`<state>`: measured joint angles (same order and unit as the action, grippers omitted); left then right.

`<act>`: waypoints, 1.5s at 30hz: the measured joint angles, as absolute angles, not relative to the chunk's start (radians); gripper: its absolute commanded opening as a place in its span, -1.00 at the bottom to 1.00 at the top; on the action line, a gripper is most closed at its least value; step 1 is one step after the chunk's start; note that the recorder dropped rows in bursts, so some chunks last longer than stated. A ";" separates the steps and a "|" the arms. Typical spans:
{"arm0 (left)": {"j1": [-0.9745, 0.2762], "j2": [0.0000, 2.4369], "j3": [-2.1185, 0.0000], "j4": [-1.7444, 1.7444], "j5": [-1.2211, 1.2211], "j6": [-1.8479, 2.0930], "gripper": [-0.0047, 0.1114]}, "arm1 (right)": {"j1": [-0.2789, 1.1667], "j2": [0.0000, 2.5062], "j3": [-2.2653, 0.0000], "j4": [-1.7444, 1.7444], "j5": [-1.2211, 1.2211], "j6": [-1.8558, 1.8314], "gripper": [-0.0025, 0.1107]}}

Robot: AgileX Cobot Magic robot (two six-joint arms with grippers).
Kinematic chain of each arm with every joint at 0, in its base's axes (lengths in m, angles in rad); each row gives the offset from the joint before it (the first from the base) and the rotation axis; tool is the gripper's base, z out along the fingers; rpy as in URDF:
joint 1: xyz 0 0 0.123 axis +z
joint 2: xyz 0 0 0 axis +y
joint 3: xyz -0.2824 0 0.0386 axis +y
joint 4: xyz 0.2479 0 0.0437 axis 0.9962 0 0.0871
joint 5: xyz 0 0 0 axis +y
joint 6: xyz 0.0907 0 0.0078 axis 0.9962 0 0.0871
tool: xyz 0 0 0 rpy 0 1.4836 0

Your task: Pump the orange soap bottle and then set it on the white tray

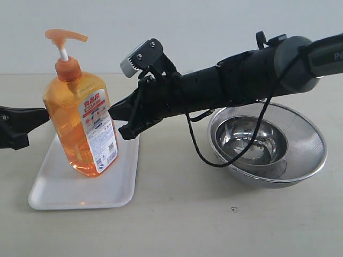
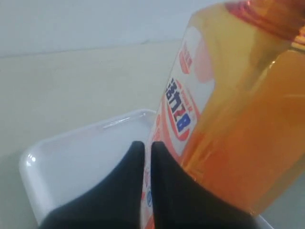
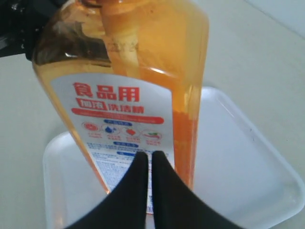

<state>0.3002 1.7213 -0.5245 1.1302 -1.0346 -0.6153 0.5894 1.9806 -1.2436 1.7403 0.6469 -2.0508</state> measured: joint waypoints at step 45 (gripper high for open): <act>0.278 1.751 -0.538 1.201 -1.087 -0.648 -0.84 | 0.589 2.055 -1.342 1.739 0.627 -1.994 -0.96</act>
<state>0.2784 1.7510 -0.5378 1.2009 -1.0873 -0.6482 0.5894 2.0547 -1.3422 1.7385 0.6270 -1.9943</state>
